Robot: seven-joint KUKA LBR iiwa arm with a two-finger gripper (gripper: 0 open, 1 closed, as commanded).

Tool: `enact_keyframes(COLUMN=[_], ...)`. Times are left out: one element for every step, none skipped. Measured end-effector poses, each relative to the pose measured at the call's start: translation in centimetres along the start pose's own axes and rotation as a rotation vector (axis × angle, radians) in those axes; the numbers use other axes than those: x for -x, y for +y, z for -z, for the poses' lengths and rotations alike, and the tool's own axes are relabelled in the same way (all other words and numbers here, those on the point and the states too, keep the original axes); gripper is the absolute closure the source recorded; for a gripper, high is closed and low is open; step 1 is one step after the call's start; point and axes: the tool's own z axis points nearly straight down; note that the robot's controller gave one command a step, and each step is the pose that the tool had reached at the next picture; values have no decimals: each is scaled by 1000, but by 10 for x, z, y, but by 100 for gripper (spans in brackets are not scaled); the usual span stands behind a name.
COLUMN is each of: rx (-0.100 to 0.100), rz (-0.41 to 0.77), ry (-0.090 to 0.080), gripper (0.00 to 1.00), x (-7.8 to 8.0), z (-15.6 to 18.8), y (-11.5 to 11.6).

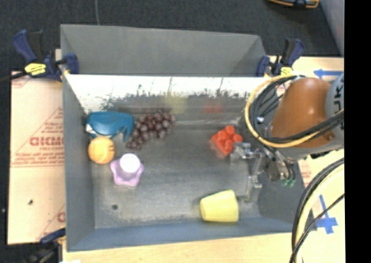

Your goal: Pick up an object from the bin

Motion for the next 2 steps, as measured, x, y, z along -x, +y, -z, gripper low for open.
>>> enact_keyframes(rx=[-2,-8], rz=[6,534], ry=[-8,-26], gripper=[0,0], x=[2,-30], z=[4,-61], y=[0,48])
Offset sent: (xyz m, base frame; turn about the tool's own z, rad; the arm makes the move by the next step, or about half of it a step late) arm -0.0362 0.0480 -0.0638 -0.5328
